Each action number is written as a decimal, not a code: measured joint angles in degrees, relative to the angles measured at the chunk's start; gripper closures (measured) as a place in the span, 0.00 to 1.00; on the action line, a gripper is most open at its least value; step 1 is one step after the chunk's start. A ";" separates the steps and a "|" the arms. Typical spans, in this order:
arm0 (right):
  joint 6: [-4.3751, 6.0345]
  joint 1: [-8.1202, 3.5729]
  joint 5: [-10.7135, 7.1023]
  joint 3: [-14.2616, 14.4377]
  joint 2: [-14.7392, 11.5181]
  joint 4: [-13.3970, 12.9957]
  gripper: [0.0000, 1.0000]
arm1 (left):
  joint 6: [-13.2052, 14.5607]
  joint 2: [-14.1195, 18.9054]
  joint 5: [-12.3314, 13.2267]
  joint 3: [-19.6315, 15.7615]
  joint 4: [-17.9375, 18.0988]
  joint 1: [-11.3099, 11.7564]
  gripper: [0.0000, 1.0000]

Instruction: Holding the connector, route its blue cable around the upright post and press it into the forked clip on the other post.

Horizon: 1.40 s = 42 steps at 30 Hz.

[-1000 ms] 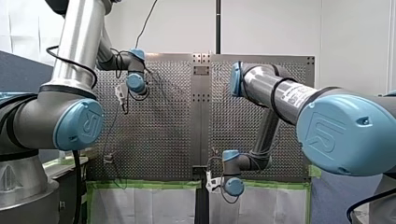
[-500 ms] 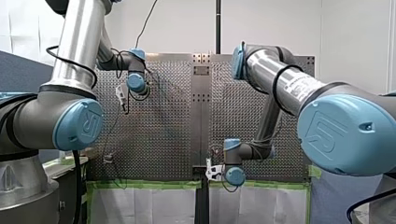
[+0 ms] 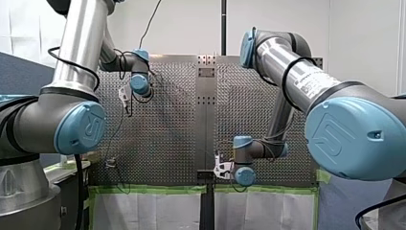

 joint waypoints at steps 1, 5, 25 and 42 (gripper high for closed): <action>0.05 -0.04 0.12 0.43 0.00 -0.25 1.00 | 0.02 0.01 -0.01 0.09 -0.22 -0.02 0.00; 0.20 -0.20 0.37 2.33 -0.01 -1.05 1.00 | 0.10 0.03 -0.03 0.30 -0.80 -0.09 0.00; -0.30 -0.07 0.54 10.10 -0.35 -2.22 1.00 | 0.20 0.07 -0.19 0.51 -1.34 -0.27 0.00; 1.14 -1.11 -0.49 11.01 -4.93 -2.73 1.00 | 1.27 0.31 -1.36 0.46 -4.25 -2.63 0.00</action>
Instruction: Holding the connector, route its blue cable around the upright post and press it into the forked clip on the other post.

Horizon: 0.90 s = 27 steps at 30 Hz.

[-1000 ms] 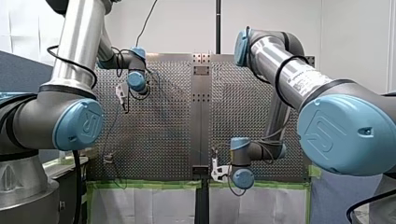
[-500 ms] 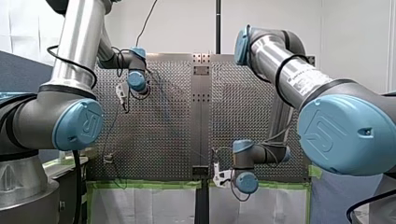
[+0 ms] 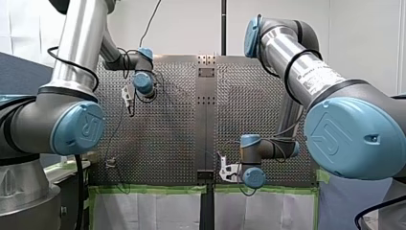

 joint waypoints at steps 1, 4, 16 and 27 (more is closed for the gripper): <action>0.01 -0.02 -0.04 0.00 -0.01 0.01 1.00 | 0.05 0.15 -0.34 -0.01 -0.45 -0.41 0.00; 0.03 -0.08 -0.27 0.00 -0.02 0.05 1.00 | 0.17 1.00 -1.69 -0.19 -1.96 -1.89 0.00; 0.04 -0.12 -1.05 0.00 -0.04 0.16 1.00 | 1.63 6.85 -5.60 -5.25 -7.26 -6.10 0.00; 0.04 -0.12 -1.55 0.00 -0.04 0.26 1.00 | 3.99 13.02 -7.61 -11.12 -13.05 -6.77 0.00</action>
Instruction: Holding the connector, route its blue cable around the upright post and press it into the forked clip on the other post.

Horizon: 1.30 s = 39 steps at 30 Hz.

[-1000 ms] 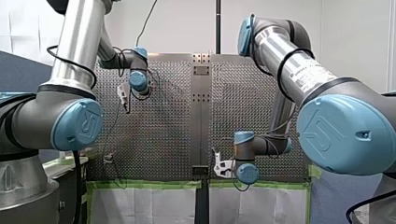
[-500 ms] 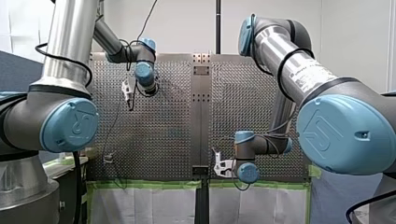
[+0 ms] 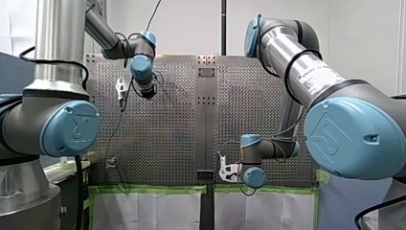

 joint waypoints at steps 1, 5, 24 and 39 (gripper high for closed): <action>0.00 -0.01 -0.01 0.00 0.00 0.04 1.00 | 0.20 0.52 -0.32 -0.26 -0.49 0.01 0.00; 0.00 -0.07 -0.12 0.00 -0.01 0.14 1.00 | 0.83 2.68 -1.98 -0.52 -2.65 0.30 0.00; 0.00 -0.25 -0.43 0.00 0.01 0.52 1.00 | 2.54 13.32 -2.69 8.88 -13.28 0.99 0.00; 0.00 -0.27 -0.73 0.00 0.01 0.58 1.00 | 4.84 10.61 3.05 15.74 -18.14 2.47 0.00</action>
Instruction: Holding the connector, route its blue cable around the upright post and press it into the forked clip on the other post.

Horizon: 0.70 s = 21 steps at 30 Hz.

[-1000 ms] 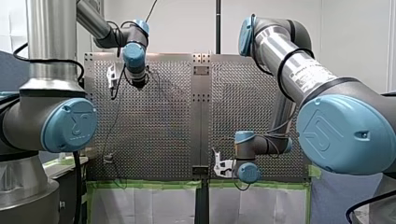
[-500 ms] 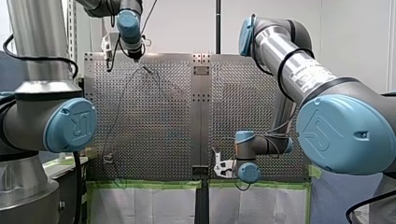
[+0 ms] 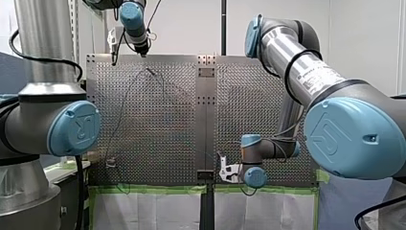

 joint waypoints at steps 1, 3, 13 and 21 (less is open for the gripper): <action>0.00 0.00 -0.01 0.00 0.00 0.01 1.00 | 0.10 -0.56 0.11 0.26 -0.08 0.11 0.00; -0.06 0.00 -0.06 0.00 0.00 0.10 1.00 | 0.23 -1.89 0.23 0.65 -0.16 0.41 0.00; -0.11 0.00 -0.20 0.00 0.00 0.31 1.00 | 0.48 -4.05 0.57 0.96 -0.36 1.17 0.00; 0.14 -0.06 -0.69 0.00 0.00 0.23 1.00 | 0.50 -4.08 1.16 0.98 -0.38 1.20 0.00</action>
